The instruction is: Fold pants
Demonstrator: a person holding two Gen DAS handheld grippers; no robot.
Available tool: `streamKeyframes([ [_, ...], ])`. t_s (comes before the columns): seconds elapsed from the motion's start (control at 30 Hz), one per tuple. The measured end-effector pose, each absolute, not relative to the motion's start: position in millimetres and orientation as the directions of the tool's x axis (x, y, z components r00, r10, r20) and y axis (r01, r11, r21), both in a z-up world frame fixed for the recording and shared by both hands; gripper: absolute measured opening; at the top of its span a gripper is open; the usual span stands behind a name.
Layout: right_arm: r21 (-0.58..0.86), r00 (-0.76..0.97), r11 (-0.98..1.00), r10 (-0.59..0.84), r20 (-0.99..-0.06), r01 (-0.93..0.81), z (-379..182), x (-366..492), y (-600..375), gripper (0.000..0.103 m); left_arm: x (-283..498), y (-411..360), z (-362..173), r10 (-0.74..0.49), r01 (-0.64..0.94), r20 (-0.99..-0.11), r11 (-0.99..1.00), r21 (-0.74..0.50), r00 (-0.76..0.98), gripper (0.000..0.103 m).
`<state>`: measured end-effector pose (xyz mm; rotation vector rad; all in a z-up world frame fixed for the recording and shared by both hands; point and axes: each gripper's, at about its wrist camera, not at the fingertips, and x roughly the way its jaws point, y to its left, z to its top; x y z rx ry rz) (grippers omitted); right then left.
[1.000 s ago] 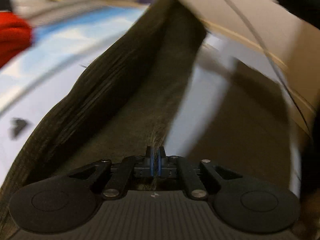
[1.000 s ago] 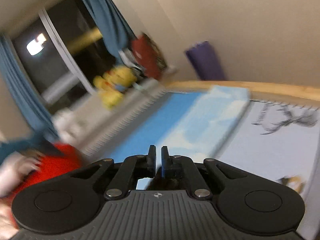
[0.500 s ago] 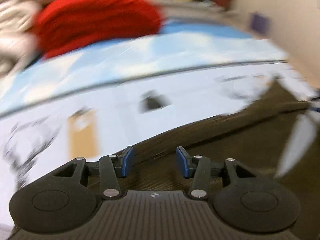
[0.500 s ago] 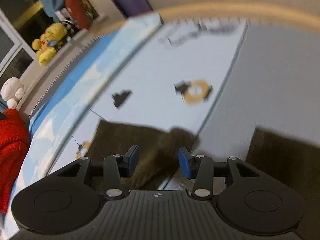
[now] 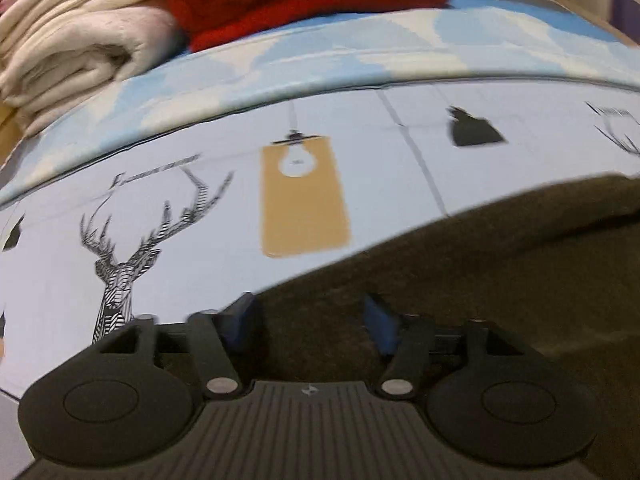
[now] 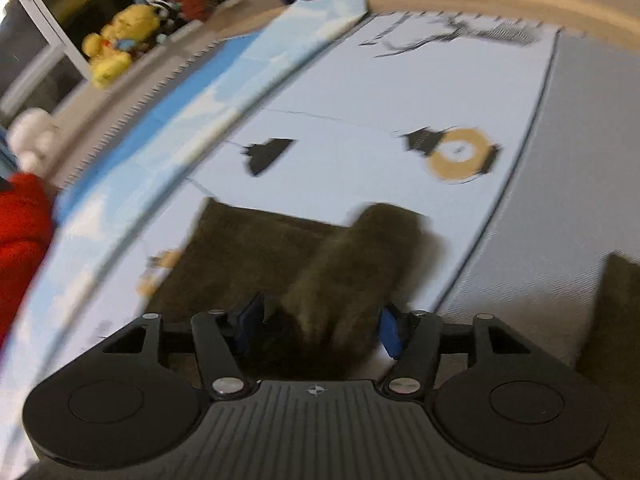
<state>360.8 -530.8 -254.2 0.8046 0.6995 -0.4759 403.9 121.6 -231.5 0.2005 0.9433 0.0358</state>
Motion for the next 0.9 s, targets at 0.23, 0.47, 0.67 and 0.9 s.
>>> streamKeyframes([
  [0.23,0.394,0.549,0.472,-0.252,-0.797,0.788,-244,325,-526,0.062,413,129,-214,0.142,-0.053,-0.778,0.989,0.139,0.612,0.068],
  [0.47,0.435,0.594,0.485,-0.241,-0.768,0.759,-240,324,-513,0.059,409,153,-178,0.117,-0.125,-0.744,0.991,0.045,0.658,0.068],
  [0.67,0.417,0.549,0.468,-0.191,-0.813,0.779,-239,323,-490,0.052,395,178,-155,0.125,-0.154,-0.723,0.988,0.027,0.679,0.068],
  [0.9,0.353,0.540,0.584,-0.178,-0.823,0.731,-251,357,-475,0.024,369,201,-124,0.141,-0.196,-0.710,0.981,0.003,0.690,0.068],
])
